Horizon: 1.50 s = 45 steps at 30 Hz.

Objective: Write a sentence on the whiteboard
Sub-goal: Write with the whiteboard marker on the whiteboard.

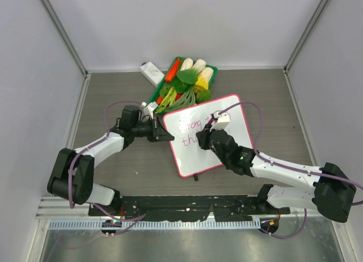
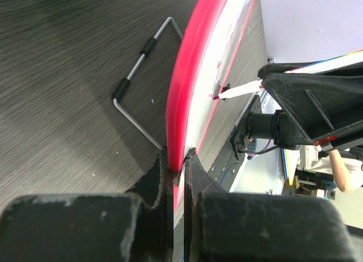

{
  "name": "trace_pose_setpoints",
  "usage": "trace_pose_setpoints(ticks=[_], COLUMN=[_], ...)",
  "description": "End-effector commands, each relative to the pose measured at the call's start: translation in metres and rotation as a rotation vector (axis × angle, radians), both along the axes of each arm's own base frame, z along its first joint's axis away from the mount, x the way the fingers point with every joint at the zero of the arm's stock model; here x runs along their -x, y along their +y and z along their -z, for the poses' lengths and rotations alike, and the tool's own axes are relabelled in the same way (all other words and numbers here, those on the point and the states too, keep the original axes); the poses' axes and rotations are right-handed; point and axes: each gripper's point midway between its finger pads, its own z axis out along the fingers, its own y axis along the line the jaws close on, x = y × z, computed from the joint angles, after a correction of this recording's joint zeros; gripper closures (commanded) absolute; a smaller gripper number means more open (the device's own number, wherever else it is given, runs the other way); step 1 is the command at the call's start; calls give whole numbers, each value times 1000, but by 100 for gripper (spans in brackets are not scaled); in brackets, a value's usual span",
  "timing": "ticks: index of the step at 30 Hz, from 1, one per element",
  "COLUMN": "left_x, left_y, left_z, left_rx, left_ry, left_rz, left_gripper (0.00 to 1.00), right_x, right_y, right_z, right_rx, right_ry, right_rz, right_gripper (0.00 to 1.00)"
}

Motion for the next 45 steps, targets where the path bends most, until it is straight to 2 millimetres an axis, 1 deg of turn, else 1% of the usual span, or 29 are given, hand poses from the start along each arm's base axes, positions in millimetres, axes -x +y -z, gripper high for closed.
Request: trace_pose_setpoints(ticks=[1,2,5,10,13,17,21,31,36,40,42,45], left_x=[-18,-17,-17,-16,-16,-16,-16,-16,-16,-17,-17,-17], left_y=[16,15,16,16,16,15,16,16,16,15,16,16], left_z=[18,18,18,18,18,17,17,16,16,15,16,16], left_rx=[-118,-118,-118,-118,-118,-116,-115,-115,-114,-114,-114,-114], left_ry=[-61,-61,-61,-61,-60,-61,-62,-62,-63,-63,-63,-63], left_rz=[-72,-70,-72,-72,-71,-70,-70,-70,-70,-69,-70,-70], left_gripper=[100,100,100,100,100,100,100,100,100,100,100,100], right_x=[0,0,-4,-6,-8,-13,-16,-15,-15,-17,-19,-22], right_y=[-9,-8,-4,1,-1,-2,2,7,1,-10,-17,-22], right_z=[5,2,-17,-44,-53,-52,-43,-26,-22,-19,-20,-23], right_rx=[35,29,-6,-62,-73,-60,-48,-48,-29,14,40,63], right_ry=[14,10,-20,-63,-84,-83,-66,-31,-27,-30,-40,-55], right_rz=[22,20,19,10,23,30,18,-2,17,48,79,92], right_gripper=[99,99,98,99,99,99,98,99,99,98,99,98])
